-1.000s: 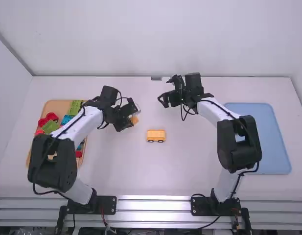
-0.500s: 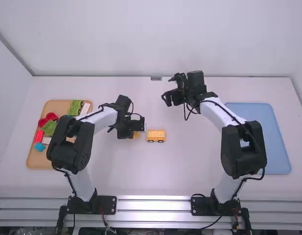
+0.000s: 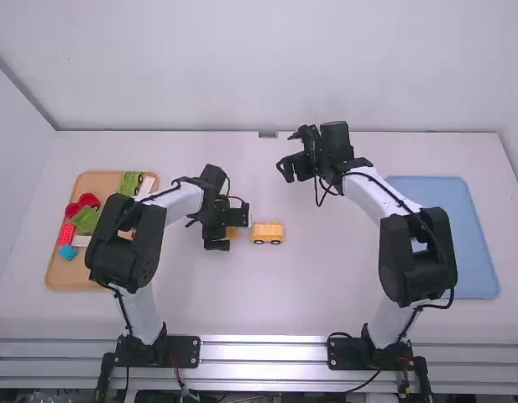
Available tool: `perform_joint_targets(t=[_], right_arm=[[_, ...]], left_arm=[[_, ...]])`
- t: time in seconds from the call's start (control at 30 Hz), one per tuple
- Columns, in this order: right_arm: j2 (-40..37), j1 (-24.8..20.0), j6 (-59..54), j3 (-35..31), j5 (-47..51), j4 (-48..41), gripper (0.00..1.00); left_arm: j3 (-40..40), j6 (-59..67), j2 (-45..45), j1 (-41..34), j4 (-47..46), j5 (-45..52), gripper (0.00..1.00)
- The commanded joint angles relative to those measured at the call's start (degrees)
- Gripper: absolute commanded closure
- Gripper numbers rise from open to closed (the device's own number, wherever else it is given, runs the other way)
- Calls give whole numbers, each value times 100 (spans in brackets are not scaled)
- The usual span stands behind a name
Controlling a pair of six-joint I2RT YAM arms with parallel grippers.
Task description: Assemble lego blocks to make yellow taxi
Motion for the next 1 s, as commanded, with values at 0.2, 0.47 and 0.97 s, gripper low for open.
perform_joint_targets(t=[0.2, 0.47, 0.97], right_arm=[[-131, -9, -94, 116, 31, -17, 1], [-131, -9, -280, 118, 33, 39, 1], [-131, -9, -278, 116, 28, -2, 1]], left_arm=[[-173, 887, 20, 1088, 245, 3263, 1], [-1263, 26, 33, 1928, 1891, 4238, 1], [-2094, 138, 575, 1926, 3810, 4708, 1]])
